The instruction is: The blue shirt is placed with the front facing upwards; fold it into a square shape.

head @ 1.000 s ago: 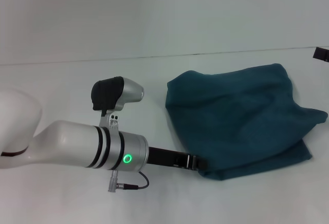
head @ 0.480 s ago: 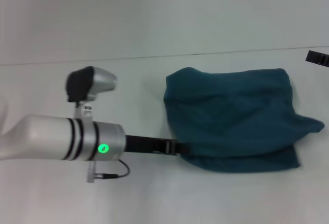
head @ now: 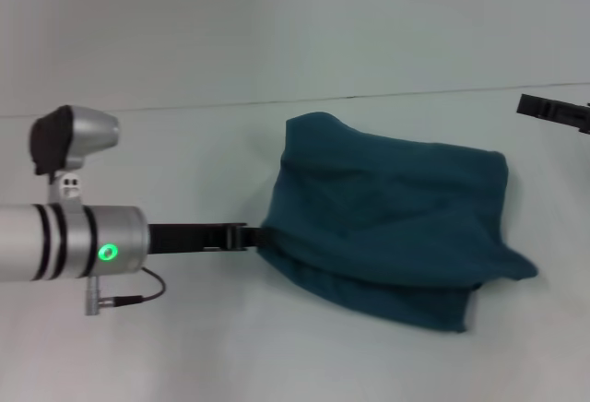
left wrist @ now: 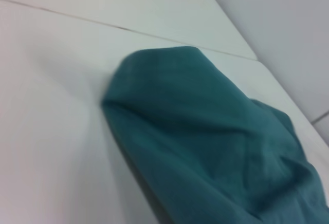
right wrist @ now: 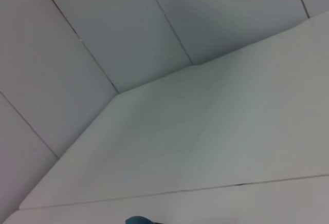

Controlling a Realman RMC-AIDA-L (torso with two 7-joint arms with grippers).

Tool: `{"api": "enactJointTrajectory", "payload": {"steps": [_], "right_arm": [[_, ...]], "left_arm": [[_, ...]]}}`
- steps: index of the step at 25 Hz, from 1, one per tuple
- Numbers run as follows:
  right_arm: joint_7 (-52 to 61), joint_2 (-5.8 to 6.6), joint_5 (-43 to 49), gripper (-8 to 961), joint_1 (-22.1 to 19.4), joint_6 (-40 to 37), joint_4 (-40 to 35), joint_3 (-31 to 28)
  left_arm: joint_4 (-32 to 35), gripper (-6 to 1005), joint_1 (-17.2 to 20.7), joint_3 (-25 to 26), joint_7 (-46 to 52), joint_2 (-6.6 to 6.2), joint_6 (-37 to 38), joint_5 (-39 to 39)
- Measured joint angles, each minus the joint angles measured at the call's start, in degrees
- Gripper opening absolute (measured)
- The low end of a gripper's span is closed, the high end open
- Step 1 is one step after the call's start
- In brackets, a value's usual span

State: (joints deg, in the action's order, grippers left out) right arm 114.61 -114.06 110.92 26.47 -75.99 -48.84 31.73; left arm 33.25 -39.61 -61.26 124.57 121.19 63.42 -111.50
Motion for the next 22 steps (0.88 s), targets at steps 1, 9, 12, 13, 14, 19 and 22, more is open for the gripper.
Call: {"api": "enactJointTrajectory", "payload": {"steps": [1, 9, 12, 13, 14, 19, 22], "right_arm": [[0.11, 0.00, 0.00, 917, 0.32, 0.08, 0.23, 0.08], [1.61, 0.06, 3.25, 916, 3.36, 0.83, 2.60, 0.17], [2.76, -0.04, 4.20, 916, 3.76, 0.79, 2.75, 0.18], [3.08, -0.03, 4.23, 916, 3.70, 0.39, 2.77, 0.18], [3.48, 0.02, 4.25, 916, 3.52, -0.26, 2.80, 0.18], [4.87, 0.81, 4.34, 916, 1.77, -5.23, 3.59, 0.17], [5.84, 1.16, 5.85, 916, 0.62, -7.33, 4.44, 0.16]], "left_arm": [[0.83, 18, 0.72, 1.55, -0.01, -0.09, 0.11, -1.18], [2.28, 18, 3.44, 7.13, -0.22, -0.76, 0.29, -4.34], [2.72, 18, 4.00, 7.21, -0.42, -0.82, 1.03, -4.34], [2.75, 18, 4.01, 7.23, -0.57, -0.82, 1.44, -4.34], [2.81, 18, 4.01, 7.25, -0.67, -0.82, 1.70, -4.34], [3.37, 18, 3.99, 7.32, -1.26, -0.67, 3.72, -4.34], [3.39, 18, 4.15, 7.33, -2.02, -0.63, 5.69, -4.34]]}}
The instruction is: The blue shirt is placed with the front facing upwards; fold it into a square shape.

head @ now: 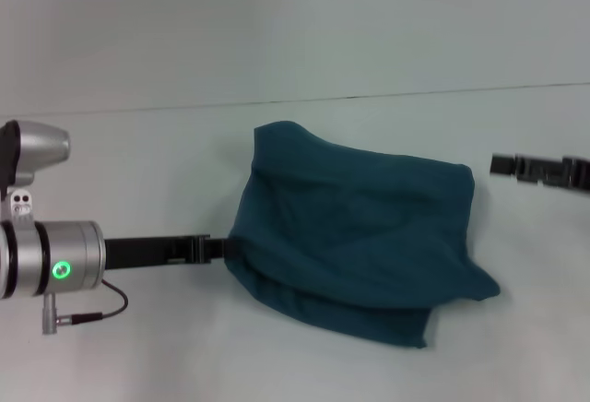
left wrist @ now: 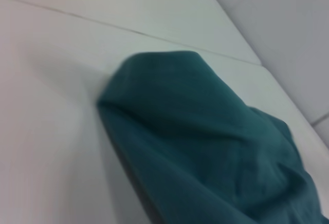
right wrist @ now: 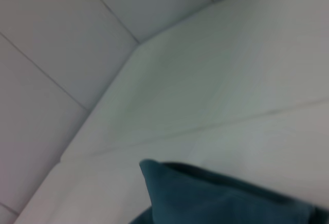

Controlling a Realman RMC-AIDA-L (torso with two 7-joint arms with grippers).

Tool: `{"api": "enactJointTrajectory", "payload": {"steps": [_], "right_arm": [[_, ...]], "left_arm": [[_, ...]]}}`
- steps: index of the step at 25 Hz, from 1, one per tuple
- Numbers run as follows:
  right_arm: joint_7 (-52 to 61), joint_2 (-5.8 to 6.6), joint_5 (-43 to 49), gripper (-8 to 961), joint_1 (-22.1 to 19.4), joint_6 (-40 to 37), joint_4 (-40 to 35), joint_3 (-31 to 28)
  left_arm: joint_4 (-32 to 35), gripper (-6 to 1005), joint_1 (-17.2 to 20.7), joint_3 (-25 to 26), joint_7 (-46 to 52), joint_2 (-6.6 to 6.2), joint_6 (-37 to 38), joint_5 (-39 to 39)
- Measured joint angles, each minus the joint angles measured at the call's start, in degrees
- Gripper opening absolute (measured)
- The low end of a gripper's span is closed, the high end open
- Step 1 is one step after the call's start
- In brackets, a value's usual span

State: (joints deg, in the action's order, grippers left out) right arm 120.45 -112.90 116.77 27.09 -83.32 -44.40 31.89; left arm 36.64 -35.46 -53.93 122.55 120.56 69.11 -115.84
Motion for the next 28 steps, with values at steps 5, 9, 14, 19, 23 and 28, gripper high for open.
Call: {"api": "enactJointTrajectory", "payload": {"steps": [5, 9, 14, 19, 23, 28], "right_arm": [[0.94, 0.37, 2.14, 916, -1.28, -1.61, 1.21, -0.54], [2.66, 0.67, 3.33, 917, -1.92, -2.24, 1.23, -0.17], [4.53, 1.22, 8.04, 917, -1.51, -2.69, 3.50, 0.00], [4.61, 2.11, 10.15, 916, -0.74, -2.89, 8.13, 0.02], [4.62, 2.01, 10.25, 917, -0.36, -2.62, 9.85, -0.05], [4.31, 1.64, 10.28, 916, 0.78, -2.45, 11.65, -0.03]], "left_arm": [[0.01, 18, 0.64, 0.02, -0.56, 0.24, 2.97, -1.87], [0.02, 18, 1.30, 1.36, -0.70, 0.36, 3.18, -3.33], [0.00, 18, 1.47, 2.77, -1.57, 0.47, 3.39, -3.41], [0.01, 18, 1.58, 2.81, -2.23, 0.50, 3.41, -3.55], [-0.04, 18, 1.58, 2.79, -2.59, 0.48, 3.46, -3.64], [0.02, 18, 1.53, 2.74, -2.69, 0.47, 3.55, -3.68]]}}
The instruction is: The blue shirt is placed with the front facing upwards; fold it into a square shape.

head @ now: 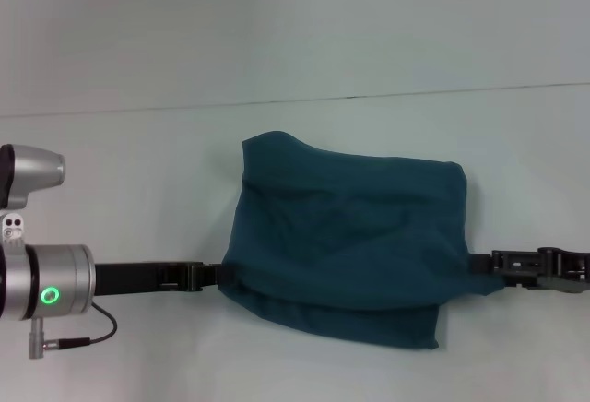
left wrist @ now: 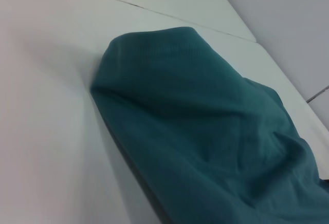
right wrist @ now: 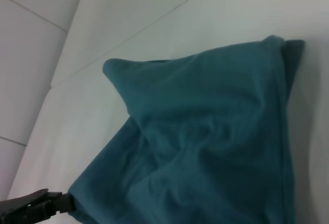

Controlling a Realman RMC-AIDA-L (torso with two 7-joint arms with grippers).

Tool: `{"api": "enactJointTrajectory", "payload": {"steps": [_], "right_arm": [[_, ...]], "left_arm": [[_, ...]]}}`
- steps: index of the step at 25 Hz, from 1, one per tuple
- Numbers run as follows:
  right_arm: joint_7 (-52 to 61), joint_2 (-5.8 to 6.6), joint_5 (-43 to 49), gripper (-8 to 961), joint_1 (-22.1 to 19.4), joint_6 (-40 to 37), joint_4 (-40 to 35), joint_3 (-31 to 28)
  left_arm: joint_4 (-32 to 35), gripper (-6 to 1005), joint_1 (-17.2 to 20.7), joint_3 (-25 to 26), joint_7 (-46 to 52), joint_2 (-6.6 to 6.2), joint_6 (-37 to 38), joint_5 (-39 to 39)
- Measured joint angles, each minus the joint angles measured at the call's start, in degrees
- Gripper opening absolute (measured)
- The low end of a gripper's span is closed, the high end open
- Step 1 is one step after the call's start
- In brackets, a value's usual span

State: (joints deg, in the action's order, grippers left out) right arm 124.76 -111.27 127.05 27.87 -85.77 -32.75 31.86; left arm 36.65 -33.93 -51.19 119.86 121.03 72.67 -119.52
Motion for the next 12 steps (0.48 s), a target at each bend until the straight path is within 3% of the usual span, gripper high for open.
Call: {"api": "enactJointTrajectory", "payload": {"steps": [5, 12], "right_arm": [[0.08, -0.68, 0.03, 875, 0.31, 0.74, 0.53, 0.04], [-0.43, -0.72, -0.05, 778, 1.76, 1.43, 2.40, 0.04]], "left_arm": [[-0.05, 18, -0.18, -0.07, -0.07, 0.00, 0.02, -0.01], [-0.26, 18, -0.58, -0.40, -0.30, -0.09, -0.40, -0.01]]}}
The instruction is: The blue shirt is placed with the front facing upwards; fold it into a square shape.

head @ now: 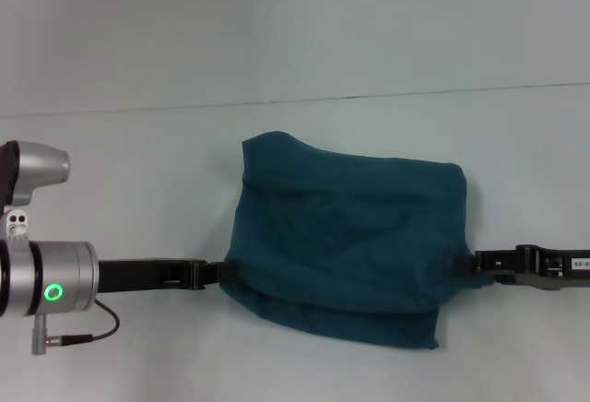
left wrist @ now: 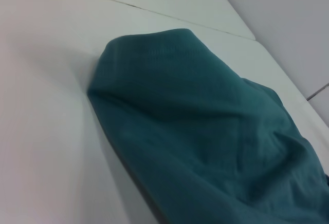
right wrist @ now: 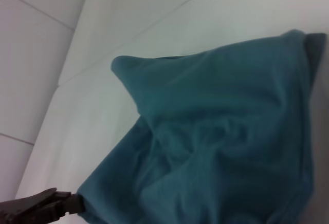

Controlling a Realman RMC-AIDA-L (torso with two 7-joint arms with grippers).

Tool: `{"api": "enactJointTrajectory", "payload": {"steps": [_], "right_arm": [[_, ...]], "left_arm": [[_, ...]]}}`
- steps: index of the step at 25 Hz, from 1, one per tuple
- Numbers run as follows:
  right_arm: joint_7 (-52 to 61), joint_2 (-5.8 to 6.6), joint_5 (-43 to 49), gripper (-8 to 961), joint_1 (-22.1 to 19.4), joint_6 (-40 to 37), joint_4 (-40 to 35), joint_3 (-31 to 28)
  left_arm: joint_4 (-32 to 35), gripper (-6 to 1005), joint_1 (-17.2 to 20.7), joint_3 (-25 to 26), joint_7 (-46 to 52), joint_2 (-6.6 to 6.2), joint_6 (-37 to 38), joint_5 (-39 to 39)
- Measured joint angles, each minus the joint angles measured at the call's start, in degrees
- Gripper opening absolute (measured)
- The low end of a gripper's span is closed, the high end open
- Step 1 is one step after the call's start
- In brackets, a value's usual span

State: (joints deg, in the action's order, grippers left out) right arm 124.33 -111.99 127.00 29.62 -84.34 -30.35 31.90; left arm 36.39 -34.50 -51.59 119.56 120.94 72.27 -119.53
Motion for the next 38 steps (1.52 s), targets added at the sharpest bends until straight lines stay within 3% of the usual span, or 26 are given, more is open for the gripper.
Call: {"api": "enactJointTrajectory", "payload": {"steps": [11, 20, 31, 38], "right_arm": [[-2.00, -0.54, -0.38, 353, 2.54, -5.50, -0.68, -0.56], [-1.59, -0.03, -0.44, -1, 2.27, -5.51, -2.07, -1.05], [-0.95, 0.56, 0.06, 85, -0.22, -1.67, -2.74, -2.11], [0.69, 0.72, 1.41, 369, -0.94, -1.40, -2.18, -1.84]], "left_arm": [[-0.12, 18, -0.04, 0.21, -0.25, 0.00, -0.15, 0.00], [-0.10, 18, -0.15, 0.06, -0.30, 0.05, -0.20, 0.00], [-0.13, 17, -0.12, 0.00, -0.30, 0.20, -0.09, 0.11], [0.05, 17, -0.17, 0.00, -0.30, 0.29, -0.15, 0.08]]}}
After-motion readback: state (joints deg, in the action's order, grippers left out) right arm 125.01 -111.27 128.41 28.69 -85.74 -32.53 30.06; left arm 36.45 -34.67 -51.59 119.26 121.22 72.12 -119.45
